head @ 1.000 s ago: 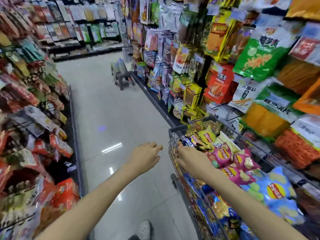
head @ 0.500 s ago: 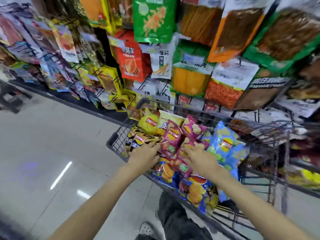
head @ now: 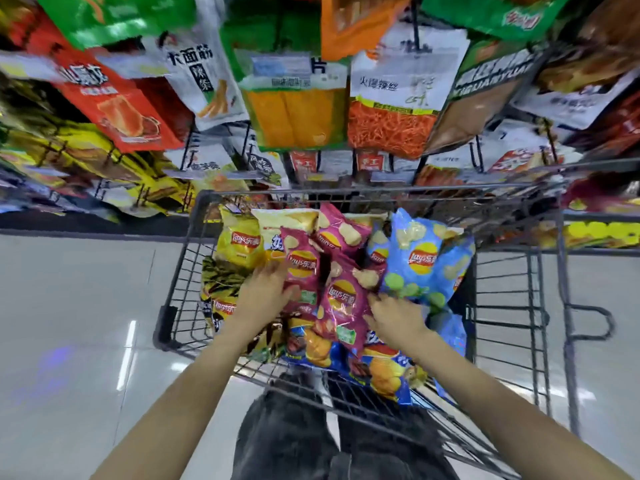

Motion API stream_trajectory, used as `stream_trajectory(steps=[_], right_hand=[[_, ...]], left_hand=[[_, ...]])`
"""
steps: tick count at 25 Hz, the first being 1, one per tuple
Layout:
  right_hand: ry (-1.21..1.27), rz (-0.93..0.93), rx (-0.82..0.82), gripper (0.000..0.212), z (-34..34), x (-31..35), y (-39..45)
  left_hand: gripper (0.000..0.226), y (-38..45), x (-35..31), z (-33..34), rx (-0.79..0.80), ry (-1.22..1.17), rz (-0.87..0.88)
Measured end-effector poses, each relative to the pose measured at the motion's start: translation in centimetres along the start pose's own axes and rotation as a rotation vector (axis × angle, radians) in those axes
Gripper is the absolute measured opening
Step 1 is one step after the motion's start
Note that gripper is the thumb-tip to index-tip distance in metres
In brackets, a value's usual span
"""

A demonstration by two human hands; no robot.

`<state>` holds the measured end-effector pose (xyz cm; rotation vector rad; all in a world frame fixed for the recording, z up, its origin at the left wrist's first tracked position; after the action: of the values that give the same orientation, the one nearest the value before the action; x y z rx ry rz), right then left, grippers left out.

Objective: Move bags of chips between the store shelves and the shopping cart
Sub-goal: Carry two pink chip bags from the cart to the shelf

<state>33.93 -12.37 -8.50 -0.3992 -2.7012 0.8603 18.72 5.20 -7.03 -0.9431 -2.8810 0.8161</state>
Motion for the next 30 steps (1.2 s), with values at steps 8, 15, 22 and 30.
stream_trajectory(steps=[8,15,22,30], right_hand=[[0.483,0.299,-0.044,0.074,3.4,1.0,1.3],[0.911,0.555,-0.271,0.093,6.0,3.0,2.5],[1.048,0.63,-0.513,0.068,4.8,5.3,-0.6],[1.153,0.761,-0.813,0.075,3.4,5.1,-8.3]], left_hand=[[0.087,4.2,3.7,2.7,0.242,-0.143,-0.136],[0.098,5.8,3.2,5.0,0.485,-0.099,-0.078],[0.109,7.8,3.8,7.2,0.637,-0.361,-0.142],[0.133,9.0,2.1,8.3,0.528,-0.476,-0.091]])
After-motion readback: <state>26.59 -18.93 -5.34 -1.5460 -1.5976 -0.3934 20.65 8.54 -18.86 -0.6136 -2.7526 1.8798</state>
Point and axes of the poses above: each hand's wrist, its own y-axis towards the middle knuckle, its own z-axis out of the palm, x = y × z, the point moved 7 cm from there along y, towards the middle knuckle, and after that the axes turned 8 degrees about -z, right-handed, at the moved point
